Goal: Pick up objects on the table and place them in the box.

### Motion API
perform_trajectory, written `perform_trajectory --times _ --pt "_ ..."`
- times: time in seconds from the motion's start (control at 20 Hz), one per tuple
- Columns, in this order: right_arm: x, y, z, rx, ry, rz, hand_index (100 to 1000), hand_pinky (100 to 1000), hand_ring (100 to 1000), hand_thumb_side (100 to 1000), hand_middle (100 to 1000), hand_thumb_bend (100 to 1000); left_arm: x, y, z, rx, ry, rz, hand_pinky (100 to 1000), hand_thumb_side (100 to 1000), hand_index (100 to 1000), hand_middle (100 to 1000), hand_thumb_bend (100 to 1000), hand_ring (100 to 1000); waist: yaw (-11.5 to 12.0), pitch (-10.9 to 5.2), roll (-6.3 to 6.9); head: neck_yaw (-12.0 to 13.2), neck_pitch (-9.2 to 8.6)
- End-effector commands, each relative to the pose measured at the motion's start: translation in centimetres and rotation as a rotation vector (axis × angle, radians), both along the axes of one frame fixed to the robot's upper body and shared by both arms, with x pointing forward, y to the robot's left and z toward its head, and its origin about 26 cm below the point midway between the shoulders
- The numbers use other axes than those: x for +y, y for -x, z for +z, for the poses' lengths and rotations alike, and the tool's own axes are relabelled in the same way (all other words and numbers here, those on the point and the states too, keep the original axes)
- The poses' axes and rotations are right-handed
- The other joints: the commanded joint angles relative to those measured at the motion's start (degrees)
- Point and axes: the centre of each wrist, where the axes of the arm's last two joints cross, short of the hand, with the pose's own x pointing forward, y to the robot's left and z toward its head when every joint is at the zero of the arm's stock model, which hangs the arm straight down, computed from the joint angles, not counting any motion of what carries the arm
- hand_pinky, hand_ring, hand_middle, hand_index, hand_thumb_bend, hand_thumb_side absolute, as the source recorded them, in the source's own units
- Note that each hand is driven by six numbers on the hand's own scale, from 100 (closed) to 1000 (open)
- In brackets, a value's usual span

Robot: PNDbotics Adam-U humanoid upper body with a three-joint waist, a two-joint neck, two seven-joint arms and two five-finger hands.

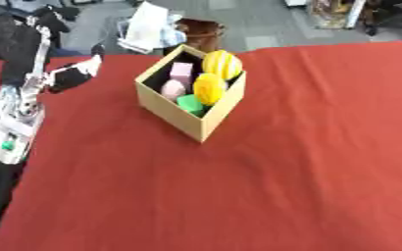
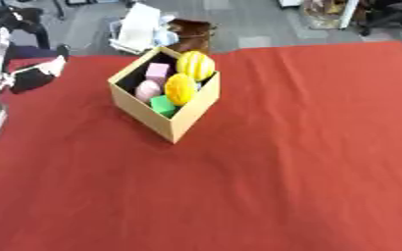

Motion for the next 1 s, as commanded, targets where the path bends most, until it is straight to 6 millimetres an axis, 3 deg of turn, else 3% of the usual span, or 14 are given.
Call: perform_trajectory --times 0.05,0.3,0.75,1.0 --pt "0.6 0.1 -0.7 -0.010 -0.075 0.014 909 618 574 535 640 100 -1.6 1.5 0.2 -0.046 0.099 -0.029 745 370 826 657 326 621 0.2 0.09 0.88 0.6 0.79" --pt "1.8 0.4 -3.2 0.034 -0.171 0.039 908 608 568 552 631 100 -3.1 4.6 -2.4 0.045 0.262 -0.043 742 385 822 644 302 608 0.1 0.11 1.19 0.5 1.64" --pt "2.8 1.0 -6.4 0.118 -0.240 0.052 903 600 560 565 623 100 -3.3 10.6 -5.6 0.135 0.467 -0.096 739 394 819 633 287 599 -0.4 -1.20 0.69 0.0 4.20" --pt "2.8 1.1 -7.1 0.138 -0.243 0.043 902 599 559 564 622 100 -2.4 11.5 -5.9 0.172 0.624 -0.189 734 399 817 628 288 594 -0.4 -1.34 0.52 0.1 4.71"
